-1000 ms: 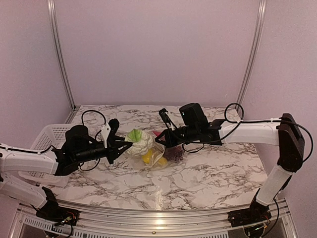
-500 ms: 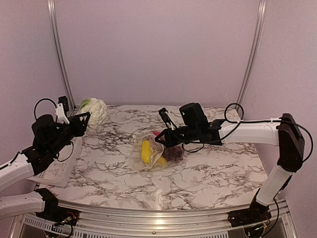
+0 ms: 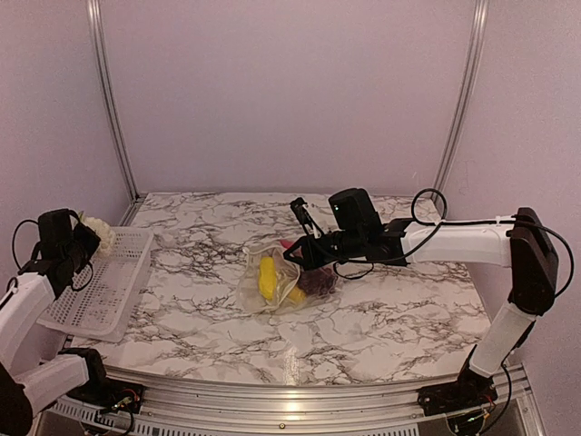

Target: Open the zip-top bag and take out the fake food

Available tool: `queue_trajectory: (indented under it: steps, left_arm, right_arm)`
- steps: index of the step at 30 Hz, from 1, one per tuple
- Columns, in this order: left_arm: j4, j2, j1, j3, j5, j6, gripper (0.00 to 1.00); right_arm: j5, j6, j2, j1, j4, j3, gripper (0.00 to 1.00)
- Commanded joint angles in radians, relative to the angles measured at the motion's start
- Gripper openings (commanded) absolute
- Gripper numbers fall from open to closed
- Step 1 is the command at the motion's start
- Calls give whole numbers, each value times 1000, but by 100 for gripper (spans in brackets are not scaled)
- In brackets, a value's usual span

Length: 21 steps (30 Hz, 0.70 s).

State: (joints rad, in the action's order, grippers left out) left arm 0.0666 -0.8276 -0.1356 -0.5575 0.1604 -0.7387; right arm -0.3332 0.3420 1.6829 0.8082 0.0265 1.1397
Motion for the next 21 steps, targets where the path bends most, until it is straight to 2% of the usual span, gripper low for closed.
queue_trajectory:
  steps: [1, 13, 18, 21]
  left_arm:
    - [130, -46, -33, -38, 64, -62, 0]
    - [263, -338, -33, -165, 256, -73, 2]
    - [227, -405, -34, -182, 240, -39, 18]
    - [207, -428, -35, -198, 202, -8, 35]
  right_arm:
    - [2, -17, -15, -9, -8, 1, 0]
    - [-5, -17, 17, -10, -4, 24, 0]
    - [-8, -19, 27, -11, 3, 42, 0]
    - [-15, -20, 36, -11, 6, 53, 0]
